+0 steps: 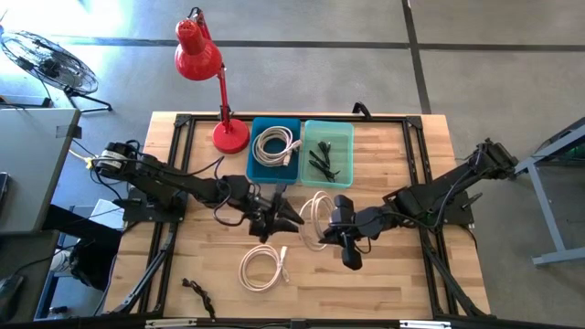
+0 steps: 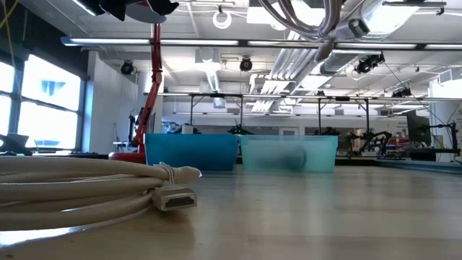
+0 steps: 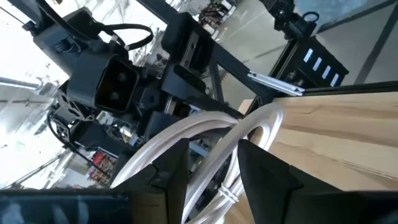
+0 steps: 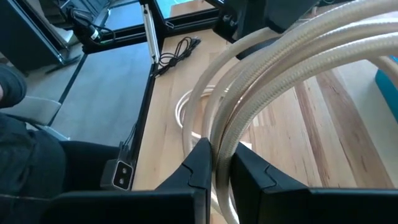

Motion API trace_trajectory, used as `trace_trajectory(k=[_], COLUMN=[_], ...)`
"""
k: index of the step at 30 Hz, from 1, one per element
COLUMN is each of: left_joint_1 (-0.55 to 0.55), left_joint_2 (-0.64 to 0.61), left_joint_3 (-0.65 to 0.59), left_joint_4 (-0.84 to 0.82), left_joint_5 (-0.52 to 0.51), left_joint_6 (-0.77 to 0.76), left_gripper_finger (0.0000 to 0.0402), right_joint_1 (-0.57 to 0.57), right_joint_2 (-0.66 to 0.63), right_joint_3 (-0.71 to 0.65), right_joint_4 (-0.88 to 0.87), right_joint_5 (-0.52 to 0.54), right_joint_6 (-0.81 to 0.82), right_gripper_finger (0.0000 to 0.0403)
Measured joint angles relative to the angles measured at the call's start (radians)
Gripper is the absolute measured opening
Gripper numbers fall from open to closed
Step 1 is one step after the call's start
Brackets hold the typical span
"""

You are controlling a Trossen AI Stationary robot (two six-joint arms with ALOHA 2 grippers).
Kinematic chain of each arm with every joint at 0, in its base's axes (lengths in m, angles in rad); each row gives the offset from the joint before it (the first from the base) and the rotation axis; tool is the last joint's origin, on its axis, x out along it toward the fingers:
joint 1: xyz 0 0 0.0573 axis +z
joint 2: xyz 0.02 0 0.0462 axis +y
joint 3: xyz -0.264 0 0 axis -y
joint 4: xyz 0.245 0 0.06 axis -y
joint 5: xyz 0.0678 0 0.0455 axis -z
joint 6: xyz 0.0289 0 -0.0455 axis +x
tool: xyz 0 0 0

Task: Pick & Place USB Port
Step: Put the white HDMI cable into the blue bin

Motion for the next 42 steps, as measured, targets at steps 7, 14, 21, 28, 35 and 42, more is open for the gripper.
trace_trajectory(k=[7, 14, 21, 28, 35, 42], left_joint_1=[0.000, -0.001, 0.000, 0.000, -0.003, -0.065], left_joint_2=[0.012, 0.026, 0.026, 0.025, 0.019, -0.075], left_joint_3=[-0.001, -0.002, -0.002, -0.002, 0.000, 0.000], left_joint_4=[0.003, 0.025, 0.018, 0.006, -0.099, -0.301], left_joint_5=[0.000, -0.125, -0.150, -0.154, -0.220, -0.588], left_joint_6=[0.000, 0.001, 0.039, 0.033, 0.026, 0.103], left_gripper_finger=[0.0136, 0.0104, 0.0011, 0.0010, 0.0009, 0.0009], right_joint_1=[-0.001, -0.004, -0.003, 0.007, 0.010, 0.009], right_joint_2=[0.000, -0.001, 0.010, 0.010, 0.002, -0.065], right_joint_3=[0.000, -0.001, -0.001, -0.001, -0.001, -0.001], right_joint_4=[-0.002, -0.006, 0.006, 0.041, 0.040, -0.065], right_joint_5=[0.000, -0.002, 0.005, 0.066, 0.068, 0.202], right_joint_6=[0.000, 0.001, 0.002, -0.014, -0.005, 0.005], right_gripper_finger=[0.0026, 0.0026, 0.0026, 0.0120, 0.0201, 0.0207])
